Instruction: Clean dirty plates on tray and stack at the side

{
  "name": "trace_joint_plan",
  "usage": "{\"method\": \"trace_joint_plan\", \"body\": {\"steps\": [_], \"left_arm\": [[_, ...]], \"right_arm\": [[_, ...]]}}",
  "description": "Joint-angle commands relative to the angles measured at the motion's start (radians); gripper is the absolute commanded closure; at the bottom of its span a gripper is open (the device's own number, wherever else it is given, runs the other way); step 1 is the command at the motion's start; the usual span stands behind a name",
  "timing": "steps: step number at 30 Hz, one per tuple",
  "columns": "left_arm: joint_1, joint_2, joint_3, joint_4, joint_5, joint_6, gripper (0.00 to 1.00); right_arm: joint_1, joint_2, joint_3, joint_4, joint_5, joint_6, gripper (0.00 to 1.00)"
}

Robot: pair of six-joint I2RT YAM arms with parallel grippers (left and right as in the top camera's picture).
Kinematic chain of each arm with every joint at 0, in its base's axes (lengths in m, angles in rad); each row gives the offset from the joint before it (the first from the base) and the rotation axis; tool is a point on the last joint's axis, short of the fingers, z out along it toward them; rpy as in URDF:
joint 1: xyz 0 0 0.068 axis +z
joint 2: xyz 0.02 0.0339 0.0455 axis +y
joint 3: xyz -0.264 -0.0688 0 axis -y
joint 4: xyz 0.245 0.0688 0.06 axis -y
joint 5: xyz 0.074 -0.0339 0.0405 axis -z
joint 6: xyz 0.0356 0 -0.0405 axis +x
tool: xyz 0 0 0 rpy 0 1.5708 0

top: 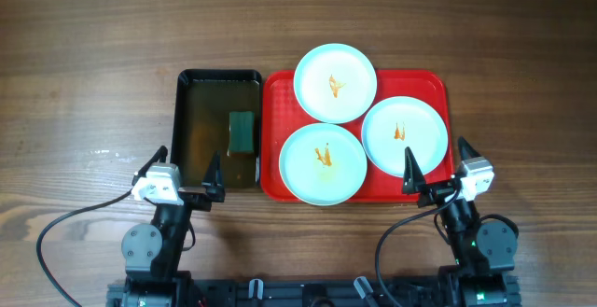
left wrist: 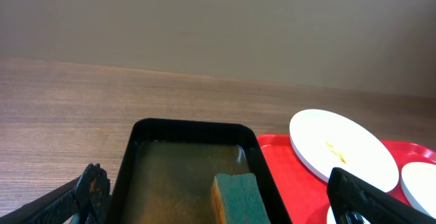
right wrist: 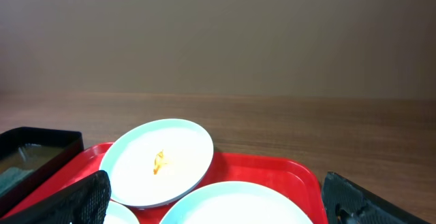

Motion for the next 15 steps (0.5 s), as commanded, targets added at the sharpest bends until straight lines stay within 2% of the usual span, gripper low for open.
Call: {"method": "trace_joint_plan", "body": {"steps": [1,12,15], "left_arm": [[0.006,-0.008,-0.005,-0.002,-0.003,0.020,0.00],[0.005,-0.008,-0.005,0.008,0.001,0.019,0.00],[0.006,-0.005,0.019,-0.026,-0.023,0.009,0.00]], "right_arm": [[0.003,0.002,-0.001,0.003,-0.001,-0.007,0.00],[0.003,0.002,0.003,0.042,-0.021,0.012,0.00],[0.003,0.013,0.037,-0.032,-0.021,0.019,0.01]]}}
